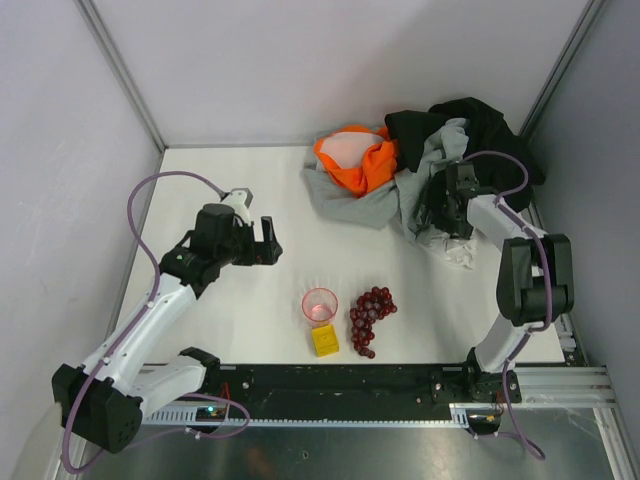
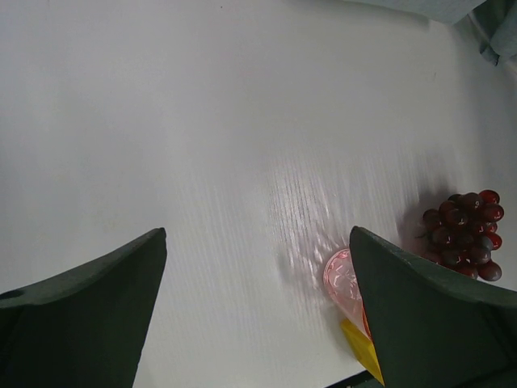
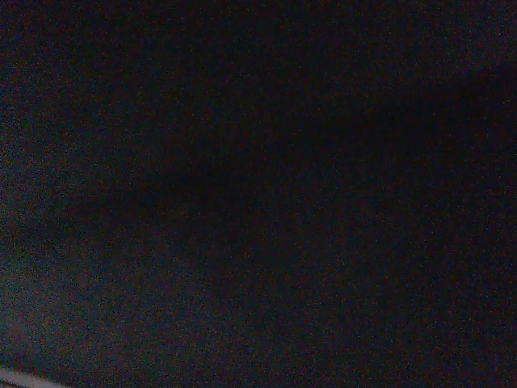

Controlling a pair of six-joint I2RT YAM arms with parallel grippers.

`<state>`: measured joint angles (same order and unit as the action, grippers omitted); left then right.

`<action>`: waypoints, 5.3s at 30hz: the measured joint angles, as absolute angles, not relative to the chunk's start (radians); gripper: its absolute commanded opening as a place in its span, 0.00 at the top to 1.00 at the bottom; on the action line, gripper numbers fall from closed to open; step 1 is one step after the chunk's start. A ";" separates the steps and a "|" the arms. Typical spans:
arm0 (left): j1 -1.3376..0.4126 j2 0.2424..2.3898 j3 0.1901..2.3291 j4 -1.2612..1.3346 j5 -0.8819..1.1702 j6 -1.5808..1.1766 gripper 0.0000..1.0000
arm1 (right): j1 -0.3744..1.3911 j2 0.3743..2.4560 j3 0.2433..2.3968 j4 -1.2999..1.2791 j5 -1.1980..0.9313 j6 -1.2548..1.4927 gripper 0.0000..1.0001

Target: Pick out a specific cloth from the pile

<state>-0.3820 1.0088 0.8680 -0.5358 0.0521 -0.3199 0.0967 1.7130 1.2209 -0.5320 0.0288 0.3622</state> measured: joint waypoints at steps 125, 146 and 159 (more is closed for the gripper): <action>-0.411 1.147 0.990 -0.481 0.274 -0.558 0.00 | -0.047 1.536 1.457 -0.779 -0.144 0.285 0.01; -0.679 1.367 1.031 -0.565 0.044 -0.576 0.00 | 0.260 1.761 1.326 -0.528 -0.280 0.470 0.01; -0.685 1.272 1.042 -0.570 -0.028 -0.547 0.00 | 0.293 1.993 1.449 -0.407 -0.355 0.577 0.36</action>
<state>-0.6853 1.2720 1.0424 -0.5701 -0.0280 -0.5472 0.2928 1.9930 1.4487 -0.4068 -0.3546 0.5766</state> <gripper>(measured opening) 0.996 0.788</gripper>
